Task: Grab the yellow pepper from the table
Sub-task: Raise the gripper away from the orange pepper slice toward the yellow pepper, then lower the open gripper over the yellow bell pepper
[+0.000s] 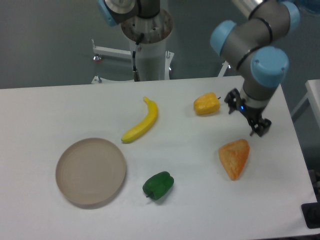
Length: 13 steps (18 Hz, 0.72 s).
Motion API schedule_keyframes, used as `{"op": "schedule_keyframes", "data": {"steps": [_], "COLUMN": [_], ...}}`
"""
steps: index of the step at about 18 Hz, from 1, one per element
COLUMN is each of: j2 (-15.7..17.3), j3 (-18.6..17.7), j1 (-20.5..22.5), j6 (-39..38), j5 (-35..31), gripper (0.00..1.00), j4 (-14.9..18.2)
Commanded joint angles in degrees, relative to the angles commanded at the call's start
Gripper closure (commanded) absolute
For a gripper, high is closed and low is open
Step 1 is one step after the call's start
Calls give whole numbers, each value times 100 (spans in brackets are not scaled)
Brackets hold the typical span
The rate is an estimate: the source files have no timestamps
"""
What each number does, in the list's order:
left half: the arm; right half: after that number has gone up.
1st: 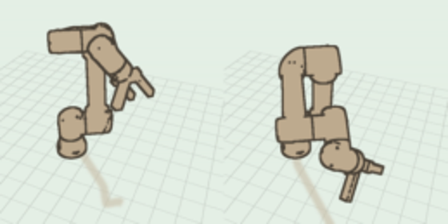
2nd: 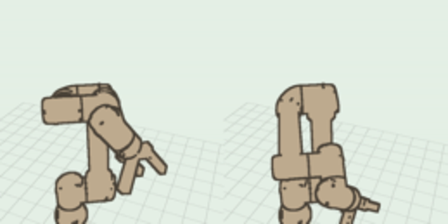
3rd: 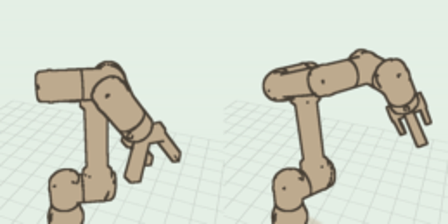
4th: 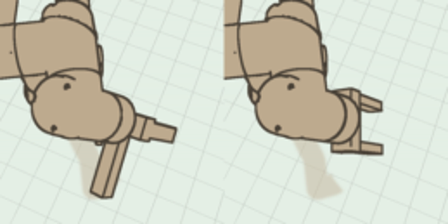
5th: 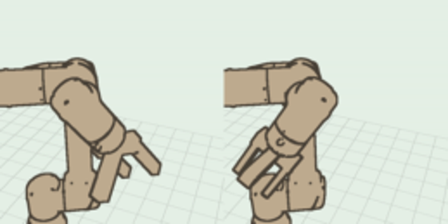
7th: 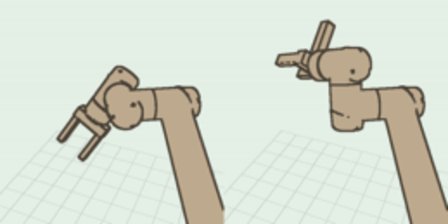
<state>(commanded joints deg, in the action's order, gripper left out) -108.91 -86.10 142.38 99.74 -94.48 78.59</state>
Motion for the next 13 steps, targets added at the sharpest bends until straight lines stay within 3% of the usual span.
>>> {"op": "schedule_keyframes", "data": {"steps": [3, 5, 8, 11, 13], "j2": [413, 686, 854, 863, 819], "j3": [-861, -1354, -1734, -1857, -1954], "j1": [0, -9, -26, -26, -44], "j6": [19, 19, 1, -8, -8], "j5": [0, -17, -18, -26, -18], "gripper": [0, 0, 0, 0, 0], "j4": [-666, -871, -933, -968, -1221]}}
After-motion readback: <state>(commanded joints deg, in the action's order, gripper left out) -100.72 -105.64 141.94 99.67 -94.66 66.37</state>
